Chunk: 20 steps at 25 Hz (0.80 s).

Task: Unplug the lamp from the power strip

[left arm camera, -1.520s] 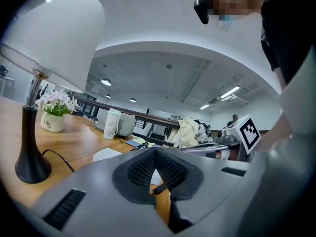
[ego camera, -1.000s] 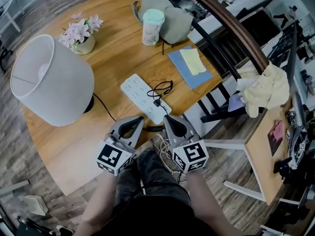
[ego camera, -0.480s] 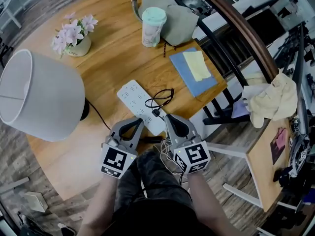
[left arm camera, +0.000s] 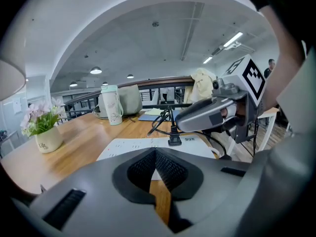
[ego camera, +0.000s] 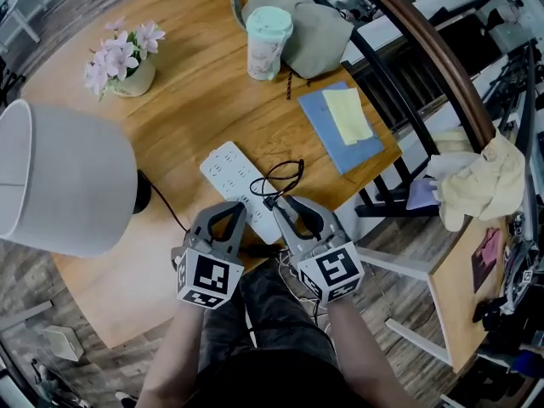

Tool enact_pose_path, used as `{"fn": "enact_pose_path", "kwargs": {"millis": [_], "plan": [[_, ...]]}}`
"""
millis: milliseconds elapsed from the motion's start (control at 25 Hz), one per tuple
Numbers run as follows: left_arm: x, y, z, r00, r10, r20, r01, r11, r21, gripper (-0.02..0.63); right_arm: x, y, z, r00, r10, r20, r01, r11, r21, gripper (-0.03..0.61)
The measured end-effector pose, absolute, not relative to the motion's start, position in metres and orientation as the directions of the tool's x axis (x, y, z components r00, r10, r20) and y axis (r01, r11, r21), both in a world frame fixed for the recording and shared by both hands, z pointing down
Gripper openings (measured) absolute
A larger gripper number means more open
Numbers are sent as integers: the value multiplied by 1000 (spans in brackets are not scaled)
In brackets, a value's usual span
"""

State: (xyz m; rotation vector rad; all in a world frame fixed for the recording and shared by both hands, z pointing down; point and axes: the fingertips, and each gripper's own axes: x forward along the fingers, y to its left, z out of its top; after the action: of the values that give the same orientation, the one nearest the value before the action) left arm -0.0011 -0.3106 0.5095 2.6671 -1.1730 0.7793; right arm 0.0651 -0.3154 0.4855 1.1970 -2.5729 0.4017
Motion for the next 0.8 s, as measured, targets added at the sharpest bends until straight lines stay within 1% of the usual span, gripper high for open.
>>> {"fn": "enact_pose_path", "kwargs": {"millis": [160,280,360,680,800], "plan": [[2,-311,516,537,-637,553,-694,-706,-139,-3,64,-315,486,-635,-678,370,-760,635,-141,95],[5,-312,519,526,-627,575,-681,-716,-157,-3,61,-313,486,-653,-650,389,-738,660,-138,123],[5,-313,521,516,-622,588,-679,-716,-161,-3,56,-311,489,-657,-632,411,-726,678,-118,124],[4,-313,527,486,-623,613,-676,-712,-188,-3,40,-316,499,-629,-608,484,-715,698,-52,123],[7,-314,528,494,-608,622,-658,-729,-189,-5,40,-320,504,-607,-602,519,-712,702,-19,104]]}}
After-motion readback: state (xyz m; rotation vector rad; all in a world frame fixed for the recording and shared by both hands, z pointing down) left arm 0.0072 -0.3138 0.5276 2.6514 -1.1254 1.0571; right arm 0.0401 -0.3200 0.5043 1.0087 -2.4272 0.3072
